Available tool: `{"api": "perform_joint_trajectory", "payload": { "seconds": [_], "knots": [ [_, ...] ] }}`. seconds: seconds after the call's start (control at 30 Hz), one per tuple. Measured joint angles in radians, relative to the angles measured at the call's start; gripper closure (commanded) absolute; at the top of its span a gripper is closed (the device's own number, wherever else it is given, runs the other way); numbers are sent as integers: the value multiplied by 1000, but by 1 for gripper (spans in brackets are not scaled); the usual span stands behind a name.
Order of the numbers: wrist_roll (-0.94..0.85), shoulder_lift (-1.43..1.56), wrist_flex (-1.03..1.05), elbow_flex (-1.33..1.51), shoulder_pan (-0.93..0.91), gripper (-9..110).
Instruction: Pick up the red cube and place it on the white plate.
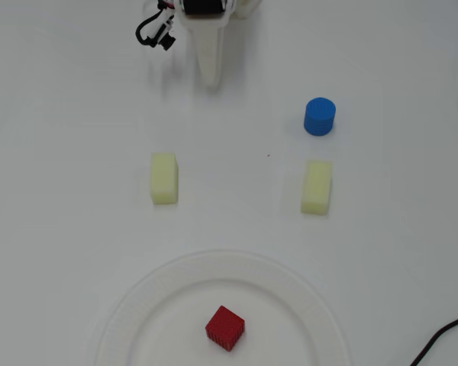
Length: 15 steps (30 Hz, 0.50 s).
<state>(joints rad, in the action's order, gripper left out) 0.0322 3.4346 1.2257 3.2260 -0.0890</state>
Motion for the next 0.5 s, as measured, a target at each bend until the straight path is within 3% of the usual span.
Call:
{"api": "perform_joint_trajectory", "payload": {
  "seconds": [0.5],
  "knots": [
    [0,0,0,0,0,98]
  ]
}}
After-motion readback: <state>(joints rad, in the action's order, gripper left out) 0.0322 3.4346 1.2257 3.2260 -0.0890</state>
